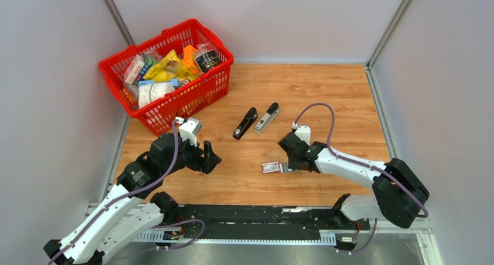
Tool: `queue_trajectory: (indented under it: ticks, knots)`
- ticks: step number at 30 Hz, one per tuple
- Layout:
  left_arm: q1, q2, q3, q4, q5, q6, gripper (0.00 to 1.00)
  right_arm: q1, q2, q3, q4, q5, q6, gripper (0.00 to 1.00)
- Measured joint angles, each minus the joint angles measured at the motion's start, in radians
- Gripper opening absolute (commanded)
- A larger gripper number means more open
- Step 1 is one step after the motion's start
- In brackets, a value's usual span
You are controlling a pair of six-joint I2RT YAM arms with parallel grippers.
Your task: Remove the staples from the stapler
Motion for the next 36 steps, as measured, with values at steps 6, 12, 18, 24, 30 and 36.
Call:
queue_trajectory:
  ticks: [6,12,18,24,30,36]
  knots:
    - [0.0,0.0,0.0,0.0,0.0,0.0,0.88,0.0,0.011,0.0,0.013,-0.007,-0.001,0.28]
    - [0.0,0.0,-0.001,0.0,0.0,0.0,0.88,0.0,0.022,0.0,0.019,-0.008,0.0,0.25]
    - [0.0,0.0,-0.001,0.0,0.0,0.0,0.88,0.0,0.022,0.0,0.02,-0.008,0.0,0.22]
    - [0.0,0.0,-0.001,0.0,0.0,0.0,0.88,0.0,0.022,-0.002,0.021,-0.007,0.0,0.22]
    - [0.0,0.0,-0.001,0.0,0.0,0.0,0.88,0.0,0.016,-0.008,0.025,-0.006,0.0,0.23]
    - [0.0,0.0,-0.001,0.0,0.0,0.0,0.88,0.0,0.007,-0.01,0.022,0.0,0.0,0.25]
